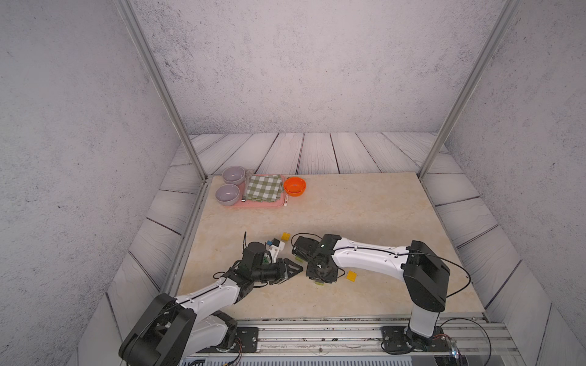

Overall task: Assemble the letter r with lego
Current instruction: Assemble the lego brick with the lego brick.

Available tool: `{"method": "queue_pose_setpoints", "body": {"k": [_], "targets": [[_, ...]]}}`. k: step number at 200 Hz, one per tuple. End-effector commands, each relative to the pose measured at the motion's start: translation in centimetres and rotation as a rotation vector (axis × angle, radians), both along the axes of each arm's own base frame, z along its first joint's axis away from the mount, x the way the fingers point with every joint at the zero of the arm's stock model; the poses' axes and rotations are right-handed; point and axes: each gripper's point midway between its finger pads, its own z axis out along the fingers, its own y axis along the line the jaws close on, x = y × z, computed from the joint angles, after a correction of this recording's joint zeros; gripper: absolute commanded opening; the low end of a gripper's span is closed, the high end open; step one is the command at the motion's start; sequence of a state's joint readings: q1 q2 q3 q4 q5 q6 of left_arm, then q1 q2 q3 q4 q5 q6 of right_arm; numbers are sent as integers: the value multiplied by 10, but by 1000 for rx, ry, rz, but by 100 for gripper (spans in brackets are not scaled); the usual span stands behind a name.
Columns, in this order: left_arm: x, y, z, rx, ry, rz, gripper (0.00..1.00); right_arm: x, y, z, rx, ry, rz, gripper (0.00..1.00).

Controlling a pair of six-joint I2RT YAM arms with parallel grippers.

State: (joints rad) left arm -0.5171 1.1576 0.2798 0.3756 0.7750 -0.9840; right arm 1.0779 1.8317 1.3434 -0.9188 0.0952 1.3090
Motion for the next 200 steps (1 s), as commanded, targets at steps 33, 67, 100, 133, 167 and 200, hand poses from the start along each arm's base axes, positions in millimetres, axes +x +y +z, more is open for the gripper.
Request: {"method": "queue_pose_setpoints", "body": {"k": [33, 67, 100, 133, 167, 200], "targets": [[6, -1, 10, -10, -36, -2, 43, -9, -19, -20, -75, 59, -30, 0], [6, -2, 11, -11, -36, -2, 43, -12, -23, -31, -79, 90, -51, 0], [6, -2, 12, -12, -33, 0, 43, -14, -22, -40, -79, 116, -56, 0], [10, -2, 17, -16, -38, 17, 43, -17, -21, -50, -92, 142, -53, 0], [10, 0, 16, -6, -40, 28, 43, -22, -19, -63, -99, 187, -44, 0], [9, 3, 14, 1, -40, 42, 43, -27, -21, -70, -152, 235, -13, 0]]}}
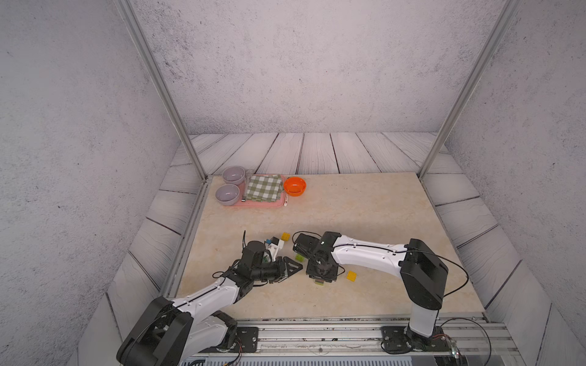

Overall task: Assemble the letter r with lego
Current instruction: Assemble the lego brick with the lego brick.

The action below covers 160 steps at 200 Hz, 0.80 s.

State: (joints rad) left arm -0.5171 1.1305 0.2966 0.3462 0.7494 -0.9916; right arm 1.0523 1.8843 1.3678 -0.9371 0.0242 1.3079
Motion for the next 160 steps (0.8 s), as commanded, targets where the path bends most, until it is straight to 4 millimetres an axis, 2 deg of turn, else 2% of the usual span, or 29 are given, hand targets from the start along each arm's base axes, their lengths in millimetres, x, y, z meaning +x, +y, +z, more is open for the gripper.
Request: {"method": "queue_pose_setpoints", "body": {"k": [1, 107, 160], "targets": [[4, 2, 7, -2, -27, 18, 43, -24, -23, -58, -144, 152, 14, 0], [1, 11, 10, 16, -40, 57, 43, -33, -25, -75, -139, 194, 9, 0], [4, 22, 15, 35, -76, 128, 44, -43, -31, -92, -140, 227, 2, 0]]}}
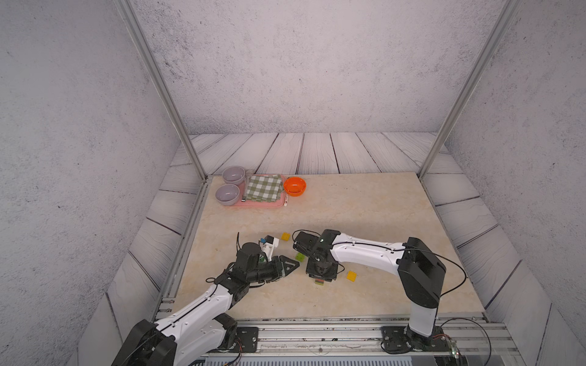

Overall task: Assemble the letter r with lego
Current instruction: Assemble the lego brick with the lego brick, then place the lego brick at the center of the board.

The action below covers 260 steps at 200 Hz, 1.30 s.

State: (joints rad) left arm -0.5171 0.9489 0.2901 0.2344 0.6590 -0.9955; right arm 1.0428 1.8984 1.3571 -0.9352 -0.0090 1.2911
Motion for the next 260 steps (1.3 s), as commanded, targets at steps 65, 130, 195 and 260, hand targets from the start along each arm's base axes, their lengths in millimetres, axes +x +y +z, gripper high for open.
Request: {"method": "queue_pose_setpoints", "body": {"k": [65, 130, 195, 260], "targets": [[2, 20, 12, 70, -68, 80, 46, -4, -19, 2, -94, -10, 60, 0], [17, 22, 60, 157, -180, 90, 50, 32, -41, 110, 86, -334, 279, 0], [38, -9, 51, 210, -142, 17, 52, 29, -65, 85, -79, -148, 516, 0], [36, -3, 38, 224, -112, 44, 52, 30, -29, 39, 55, -64, 339, 0]]}}
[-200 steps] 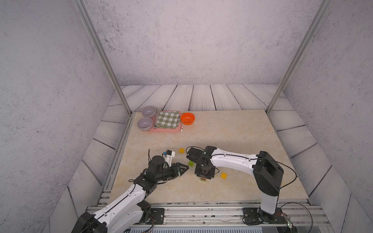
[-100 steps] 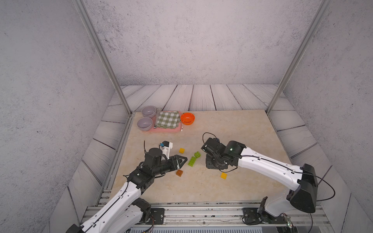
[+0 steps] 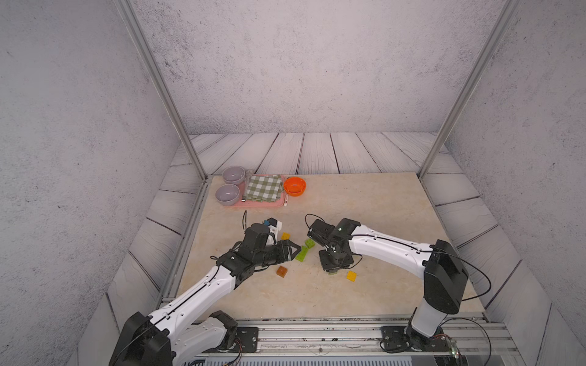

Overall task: Assemble the letter r with lego
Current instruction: Place the lego brick at the center of the board.

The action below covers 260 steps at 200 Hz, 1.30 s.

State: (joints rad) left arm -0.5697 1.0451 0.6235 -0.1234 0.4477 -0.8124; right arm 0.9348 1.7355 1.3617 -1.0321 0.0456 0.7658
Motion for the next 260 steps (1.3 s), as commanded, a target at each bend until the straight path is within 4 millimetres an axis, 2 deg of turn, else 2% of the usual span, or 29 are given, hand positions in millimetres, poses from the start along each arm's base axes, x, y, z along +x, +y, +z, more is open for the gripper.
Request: {"method": "queue_pose_setpoints", "body": {"k": [1, 37, 50, 68, 90, 98, 106, 108, 122, 139, 155, 176, 189, 218, 244, 260], "targets": [[-2, 1, -2, -3, -8, 3, 52, 1, 10, -14, 44, 42, -75, 0], [-8, 4, -9, 12, 8, -4, 51, 4, 8, -35, 4, 63, -75, 0], [-9, 6, -10, 16, 8, -2, 51, 3, 7, -40, -12, 70, -70, 3], [-10, 7, -12, 17, 10, 0, 51, 3, 5, -45, -29, 69, -69, 10], [-10, 7, -13, 18, 11, 4, 51, 1, 4, -51, -35, 81, -70, 24], [-10, 7, -14, 19, 16, 5, 51, 0, 4, -53, -33, 84, -72, 31], [-10, 7, -14, 19, 15, 3, 51, -1, 4, -54, -31, 86, -75, 43], [-10, 7, -14, 19, 15, 4, 51, -1, 4, -54, -30, 89, -76, 49], [-10, 7, -12, 18, 11, 0, 51, -1, 5, -53, -22, 89, -79, 68], [-11, 9, -12, 33, 8, 0, 53, 1, 12, -45, 21, 80, -76, 86], [-10, 12, -5, 42, -12, 9, 56, 4, 20, -27, 71, 57, -66, 97], [-9, 18, 4, 68, -43, 24, 61, 11, 27, 10, 163, -19, -58, 99], [-7, 22, 7, 99, -62, 37, 61, 15, 23, 33, 216, -83, -59, 99], [-3, 23, 13, 182, -86, 0, 60, 27, -8, 70, 291, -275, -83, 100], [3, 20, 12, 281, -84, -39, 59, 35, -53, 74, 293, -442, -119, 98], [6, 14, 11, 349, -89, -73, 58, 34, -78, 68, 328, -390, -182, 98]]}}
